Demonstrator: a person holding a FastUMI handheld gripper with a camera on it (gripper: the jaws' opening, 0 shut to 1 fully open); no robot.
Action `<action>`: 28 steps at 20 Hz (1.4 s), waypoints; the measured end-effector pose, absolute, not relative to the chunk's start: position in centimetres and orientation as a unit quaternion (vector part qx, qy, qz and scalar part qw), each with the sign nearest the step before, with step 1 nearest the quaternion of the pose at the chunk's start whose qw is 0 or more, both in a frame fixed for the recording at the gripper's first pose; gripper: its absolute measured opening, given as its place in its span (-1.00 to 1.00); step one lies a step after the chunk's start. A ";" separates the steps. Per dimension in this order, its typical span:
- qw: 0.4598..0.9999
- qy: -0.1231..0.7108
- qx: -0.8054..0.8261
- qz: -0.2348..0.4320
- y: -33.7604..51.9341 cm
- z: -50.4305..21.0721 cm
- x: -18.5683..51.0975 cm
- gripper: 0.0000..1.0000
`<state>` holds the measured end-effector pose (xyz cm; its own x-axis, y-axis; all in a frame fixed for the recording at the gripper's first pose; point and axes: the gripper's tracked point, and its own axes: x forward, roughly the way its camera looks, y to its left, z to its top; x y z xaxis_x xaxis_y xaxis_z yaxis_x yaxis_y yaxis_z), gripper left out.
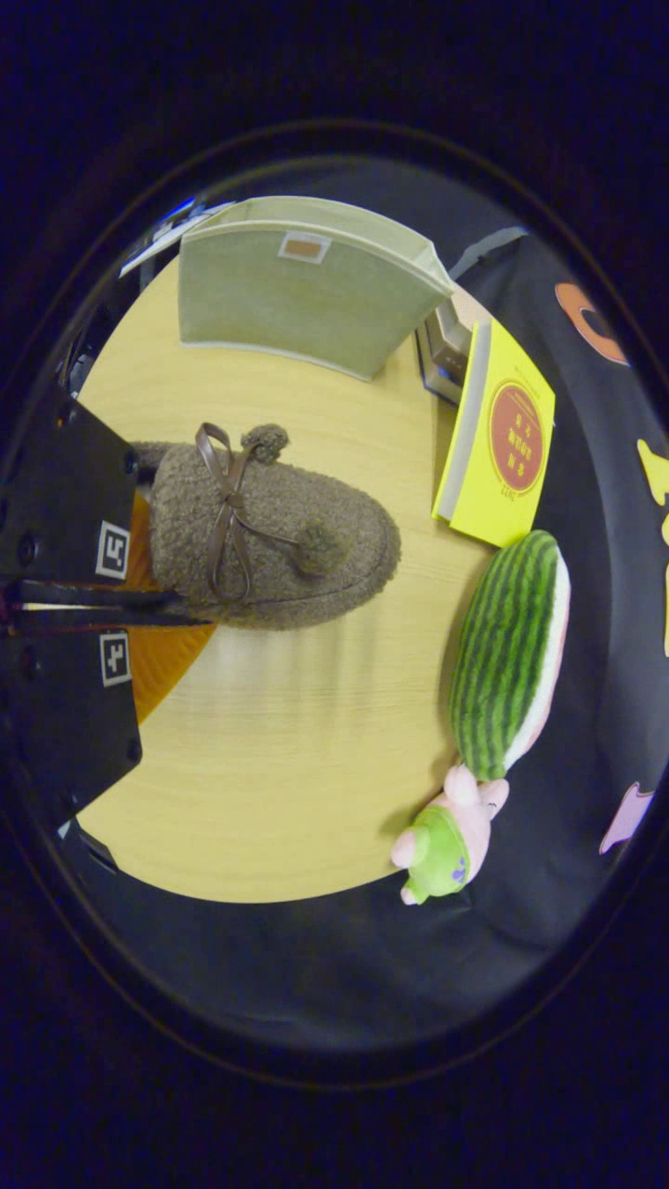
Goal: Open the storage box then place both shoes into the box .Put the left shoe in first, then the right shoe, with the right side of both shoes facing outward in a uniform manner.
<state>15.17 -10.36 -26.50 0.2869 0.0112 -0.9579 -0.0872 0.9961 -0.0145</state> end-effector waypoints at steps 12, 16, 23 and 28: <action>0.818 0.568 -0.017 0.084 0.1 -15.8 14.4 -0.84; 0.830 0.551 0.021 0.086 5.8 -13.7 15.9 -0.84; 0.853 0.516 0.048 0.061 14.5 -14.8 17.9 -0.85; 0.880 0.470 0.054 0.039 17.8 -15.5 18.7 -0.85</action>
<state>18.70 17.75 -15.50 0.5551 0.1202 -0.8231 -0.0188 0.9911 0.1320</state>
